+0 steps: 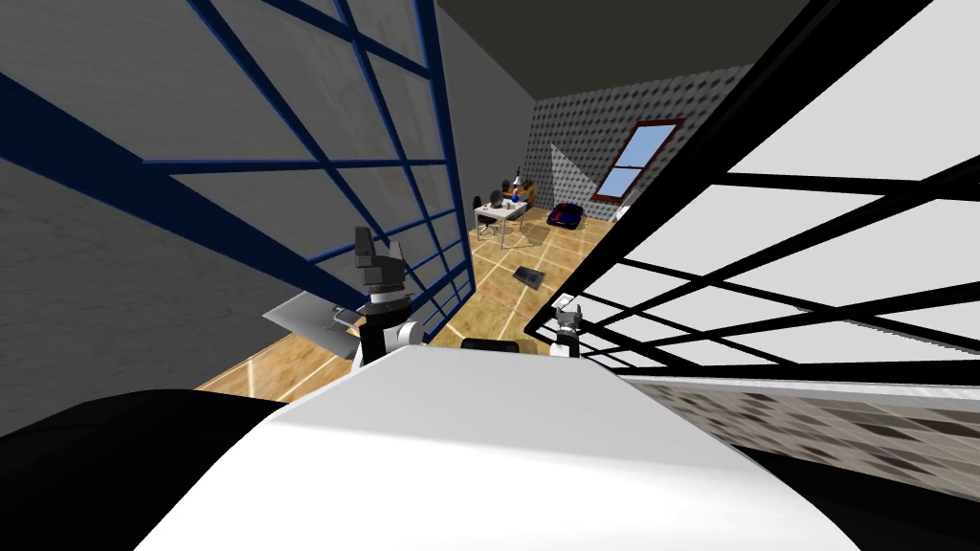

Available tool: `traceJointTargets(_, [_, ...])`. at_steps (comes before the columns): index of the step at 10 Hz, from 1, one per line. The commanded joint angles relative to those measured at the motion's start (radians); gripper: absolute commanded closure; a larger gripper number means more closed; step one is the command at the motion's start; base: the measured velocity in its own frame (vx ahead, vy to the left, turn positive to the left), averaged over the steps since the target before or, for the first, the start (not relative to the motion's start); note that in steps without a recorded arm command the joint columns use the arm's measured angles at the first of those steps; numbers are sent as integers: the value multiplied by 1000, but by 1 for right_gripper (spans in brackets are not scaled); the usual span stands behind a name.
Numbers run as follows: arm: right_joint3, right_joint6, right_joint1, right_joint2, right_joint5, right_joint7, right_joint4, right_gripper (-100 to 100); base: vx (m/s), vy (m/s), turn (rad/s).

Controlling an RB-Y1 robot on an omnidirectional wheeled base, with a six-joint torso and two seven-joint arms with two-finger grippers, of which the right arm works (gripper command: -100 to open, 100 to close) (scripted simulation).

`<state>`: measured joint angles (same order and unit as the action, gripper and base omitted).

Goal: Pull the door open

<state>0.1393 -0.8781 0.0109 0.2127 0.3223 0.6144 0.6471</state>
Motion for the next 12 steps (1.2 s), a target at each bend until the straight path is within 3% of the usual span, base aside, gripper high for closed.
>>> traceJointTargets(1, [-4,2,0,-1,10,34,3,-100,-52,-7,14])
traceJointTargets(6, [-37,6,12,-16,86,178,12,-100,-66,-5,38])
traceJointTargets(12, [-62,10,21,-28,146,318,20,-100,-56,-3,27])
